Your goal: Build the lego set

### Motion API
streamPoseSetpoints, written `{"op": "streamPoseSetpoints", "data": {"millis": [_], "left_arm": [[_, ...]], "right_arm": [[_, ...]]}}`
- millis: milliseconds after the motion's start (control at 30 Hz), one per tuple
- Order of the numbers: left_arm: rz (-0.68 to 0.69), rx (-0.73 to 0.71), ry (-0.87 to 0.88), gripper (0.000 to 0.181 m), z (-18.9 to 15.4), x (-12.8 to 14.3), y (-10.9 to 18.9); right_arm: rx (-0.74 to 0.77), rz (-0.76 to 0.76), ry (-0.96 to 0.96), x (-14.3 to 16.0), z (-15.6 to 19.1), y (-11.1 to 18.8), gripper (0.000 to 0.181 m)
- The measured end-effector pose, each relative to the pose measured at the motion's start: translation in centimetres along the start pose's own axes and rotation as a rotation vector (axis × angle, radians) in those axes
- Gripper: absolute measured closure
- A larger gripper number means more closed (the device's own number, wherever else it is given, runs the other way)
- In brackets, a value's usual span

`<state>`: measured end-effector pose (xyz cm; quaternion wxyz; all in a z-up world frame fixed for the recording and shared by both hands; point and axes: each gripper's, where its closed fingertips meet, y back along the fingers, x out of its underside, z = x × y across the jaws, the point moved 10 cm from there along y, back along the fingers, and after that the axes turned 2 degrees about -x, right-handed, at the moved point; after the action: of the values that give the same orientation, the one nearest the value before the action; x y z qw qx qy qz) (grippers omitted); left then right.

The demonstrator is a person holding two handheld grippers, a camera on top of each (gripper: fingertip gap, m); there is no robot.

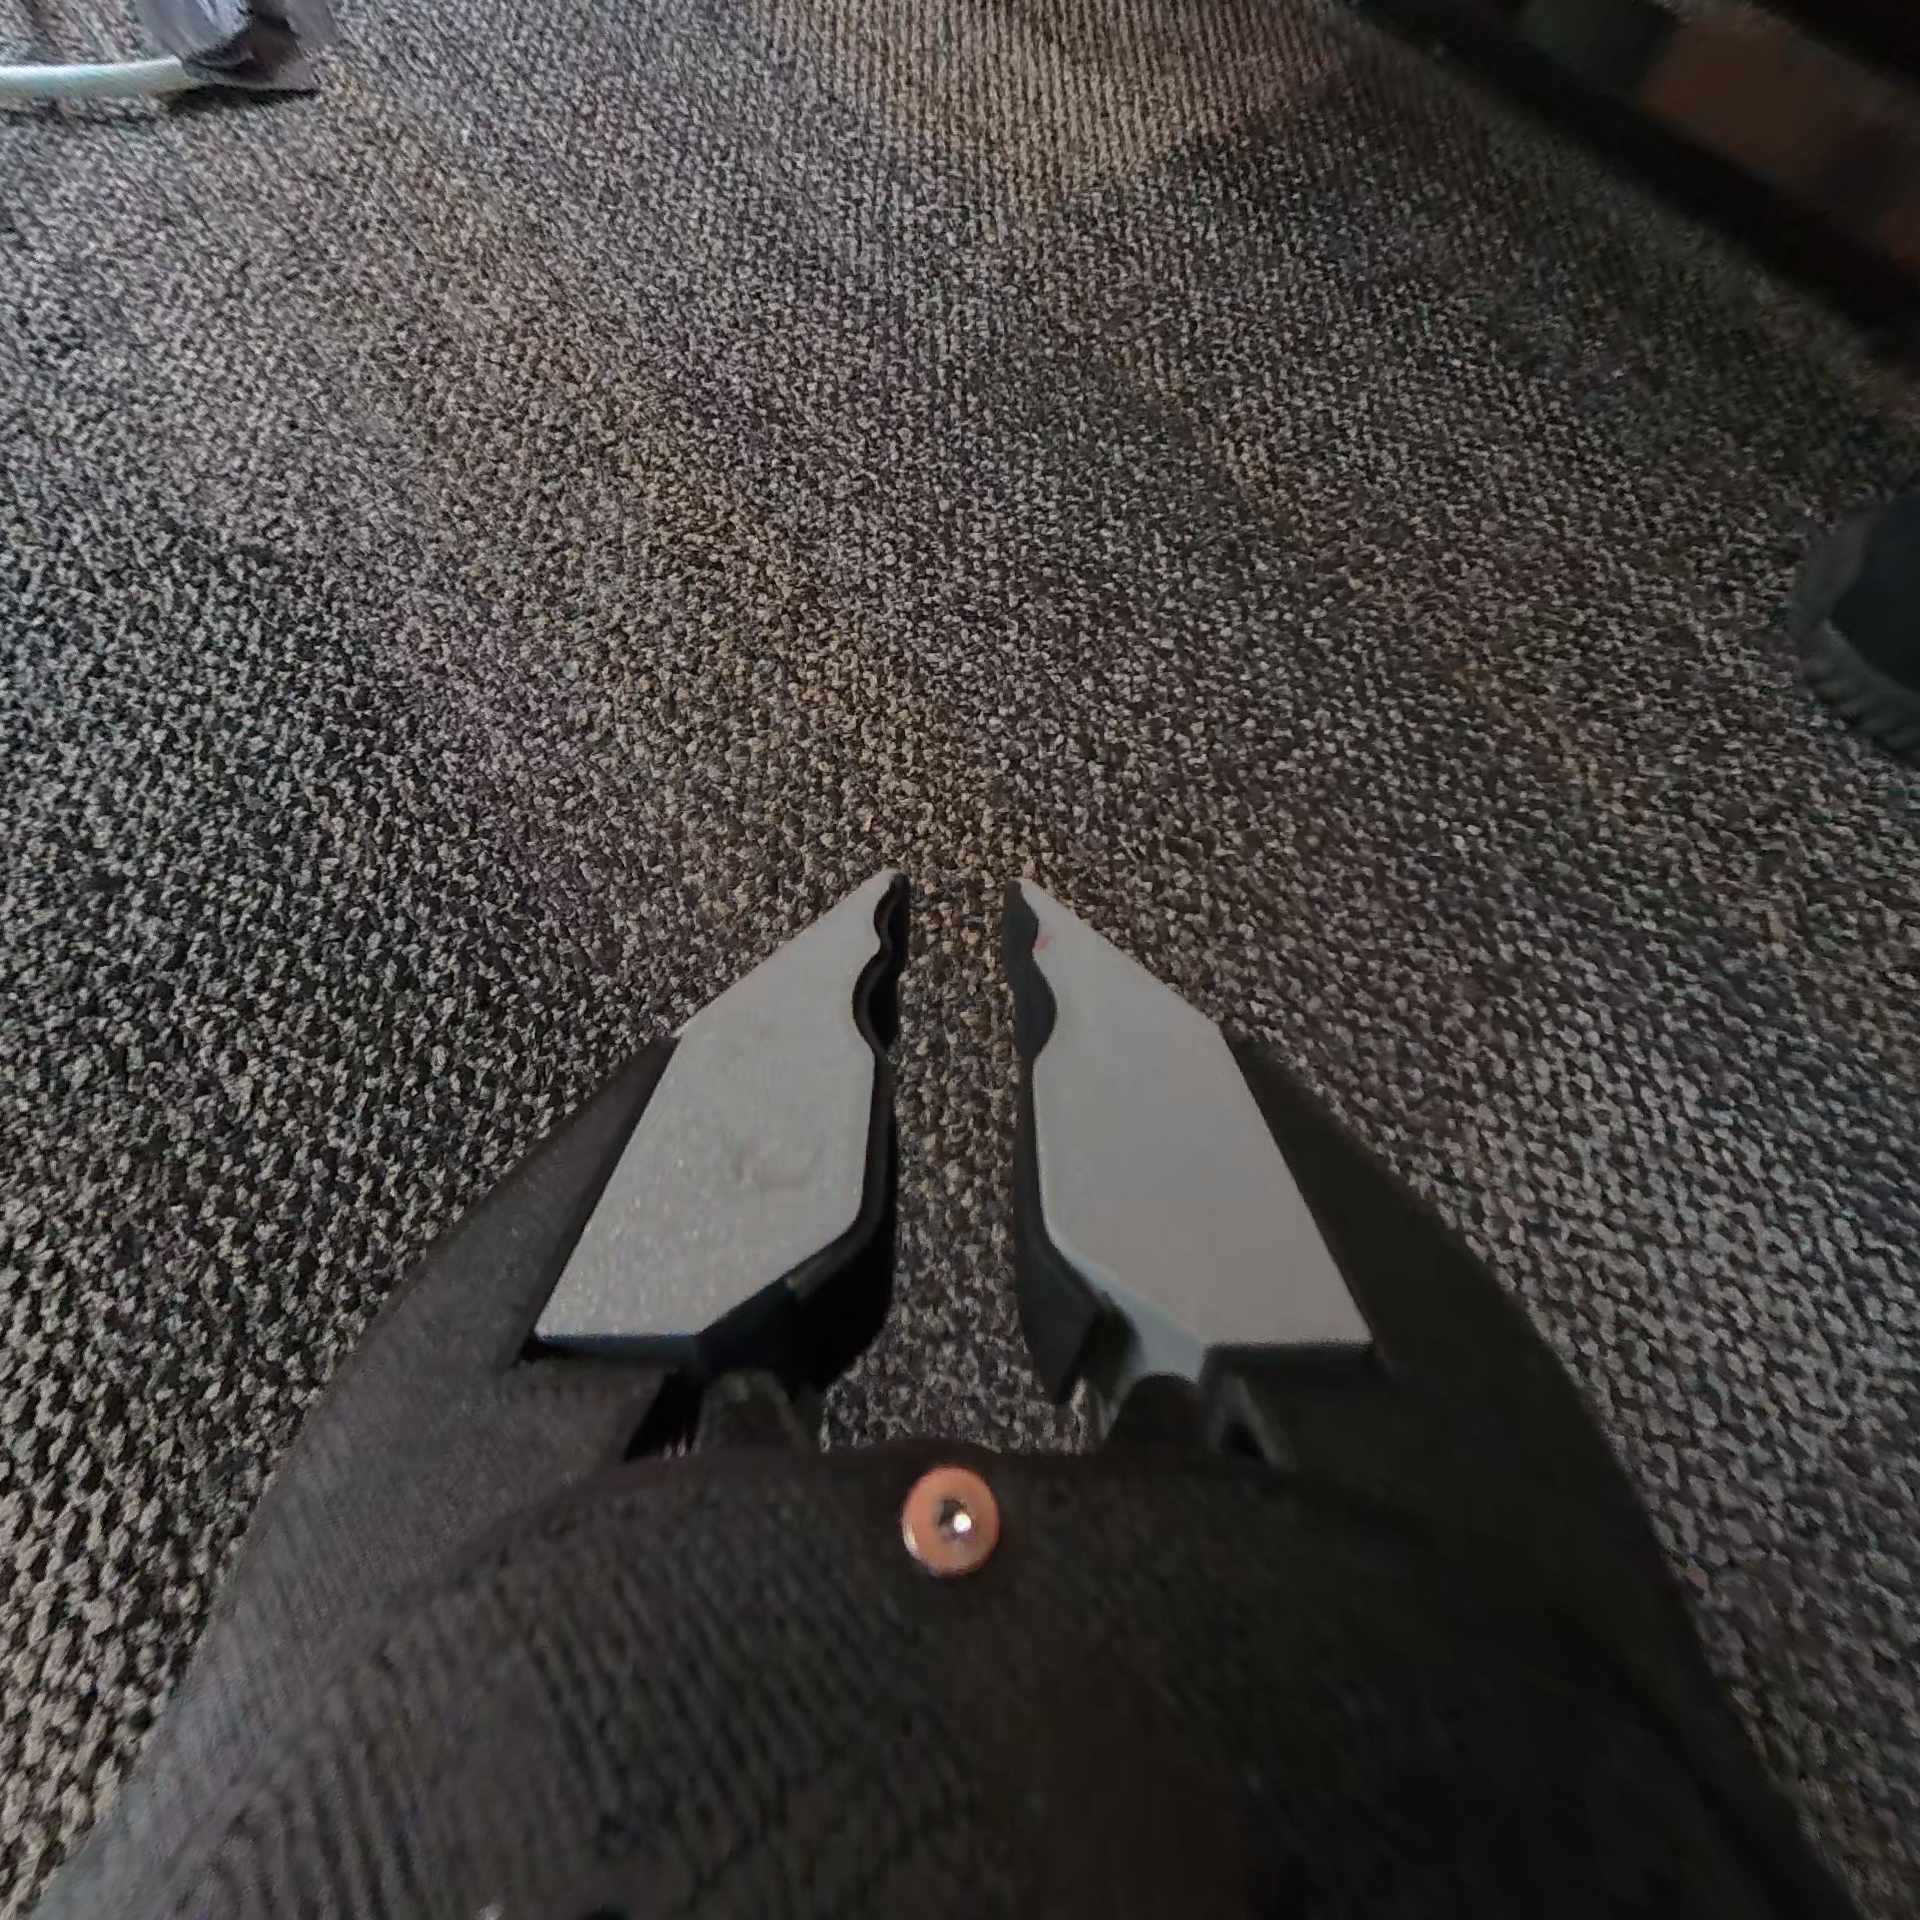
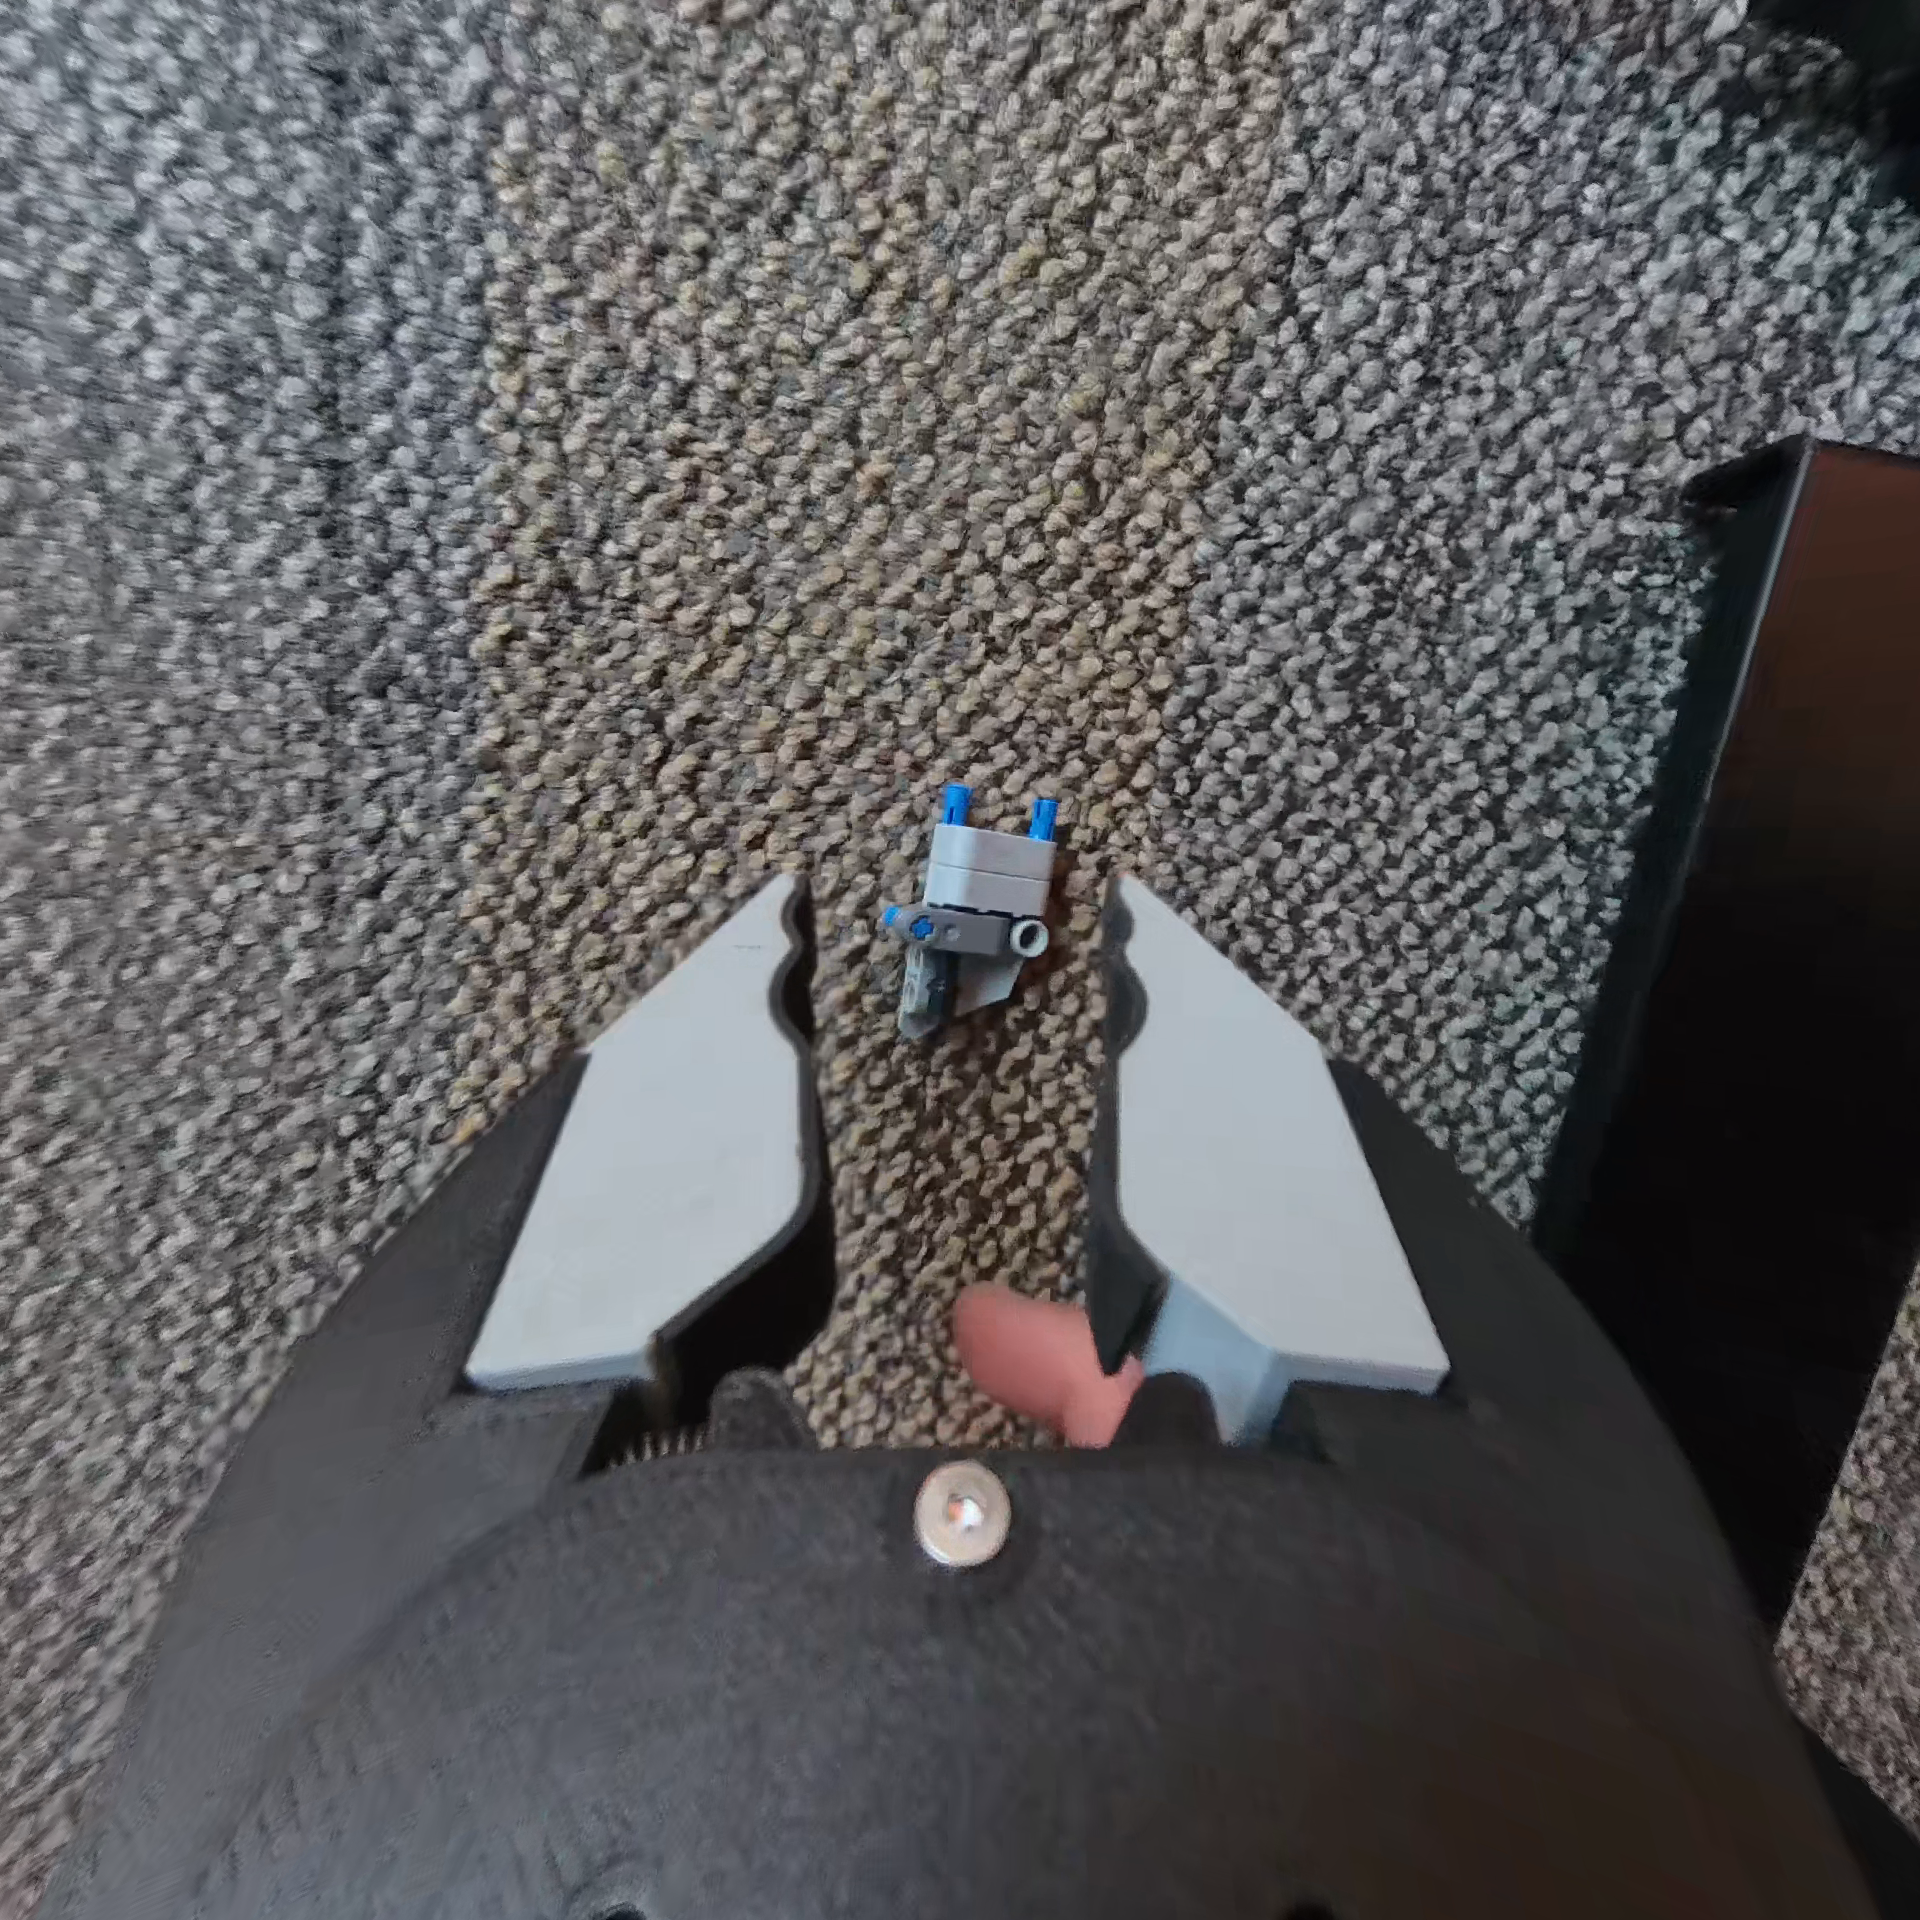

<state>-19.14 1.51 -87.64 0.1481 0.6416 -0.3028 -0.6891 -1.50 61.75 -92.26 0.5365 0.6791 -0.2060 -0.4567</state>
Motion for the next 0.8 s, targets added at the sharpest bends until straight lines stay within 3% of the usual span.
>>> {"op": "streamPoseSetpoints", "data": {"millis": [133, 167, 233, 500, 633, 800], "left_arm": [[0.032, 0.013, -0.013, 0.168, -0.9, 1.3, 0.8], [0.044, 0.018, -0.001, 0.168, -1.2, 1.8, 1.1], [0.070, 0.023, 0.034, 0.168, -1.9, 2.9, 1.6], [0.075, -0.038, 0.122, 0.170, -3.7, 4.9, 5.5], [0.038, -0.098, 0.151, 0.170, -4.5, 5.5, 8.9], [-0.018, -0.175, 0.109, 0.170, -5.7, 4.9, 13.6]], "right_arm": [[-0.030, 0.061, 0.014, 0.3, 0.3, -1.8, 0.137], [-0.030, 0.051, 0.013, 0.3, 0.3, -2.0, 0.150], [-0.030, 0.059, 0.023, 0.1, 0.2, -2.0, 0.158], [-0.046, 0.132, 0.183, 1.6, 2.1, 0.0, 0.158], [-0.229, 0.103, 0.291, 4.3, 6.4, 3.4, 0.158], [-0.420, 0.138, 0.567, 9.3, 16.7, 10.3, 0.158]]}}
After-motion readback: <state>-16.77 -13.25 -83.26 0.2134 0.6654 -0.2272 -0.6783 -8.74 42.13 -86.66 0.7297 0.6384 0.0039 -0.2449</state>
